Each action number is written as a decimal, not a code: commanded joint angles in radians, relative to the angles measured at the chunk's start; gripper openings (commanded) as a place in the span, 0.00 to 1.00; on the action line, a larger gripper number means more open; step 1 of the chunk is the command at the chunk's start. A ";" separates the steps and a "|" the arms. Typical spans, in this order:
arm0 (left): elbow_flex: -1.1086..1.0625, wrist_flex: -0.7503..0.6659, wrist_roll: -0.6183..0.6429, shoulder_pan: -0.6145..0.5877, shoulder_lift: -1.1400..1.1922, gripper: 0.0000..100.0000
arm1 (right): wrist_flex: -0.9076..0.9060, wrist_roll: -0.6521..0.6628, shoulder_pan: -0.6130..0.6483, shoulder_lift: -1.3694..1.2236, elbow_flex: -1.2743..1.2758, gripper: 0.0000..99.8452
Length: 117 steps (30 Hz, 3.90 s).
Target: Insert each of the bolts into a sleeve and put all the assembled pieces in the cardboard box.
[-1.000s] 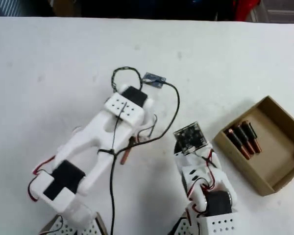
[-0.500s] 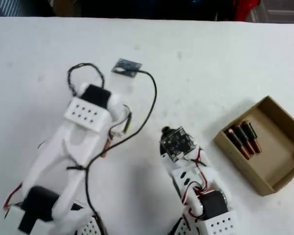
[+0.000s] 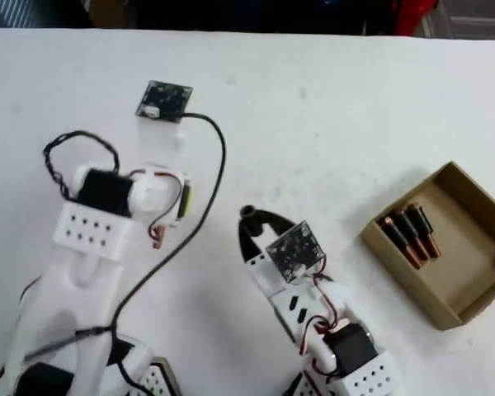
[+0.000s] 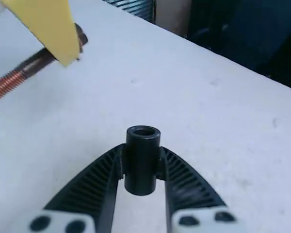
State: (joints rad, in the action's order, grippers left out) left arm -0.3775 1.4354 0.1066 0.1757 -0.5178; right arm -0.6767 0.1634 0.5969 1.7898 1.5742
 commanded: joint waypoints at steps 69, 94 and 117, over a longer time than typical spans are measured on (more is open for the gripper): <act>-0.603 -0.867 0.063 0.295 -0.846 0.02 | 0.406 -0.144 0.168 0.010 0.115 0.02; -0.735 -0.833 -0.025 0.297 -1.029 0.02 | 0.406 -0.143 0.168 0.010 0.115 0.02; -0.859 -0.692 0.038 0.297 -1.038 0.02 | 0.378 -0.143 0.166 0.010 0.115 0.02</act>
State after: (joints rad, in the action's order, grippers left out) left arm -1.2459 0.6728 0.1112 0.4626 -1.5428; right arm -0.3038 0.0084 0.7564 1.7868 1.6817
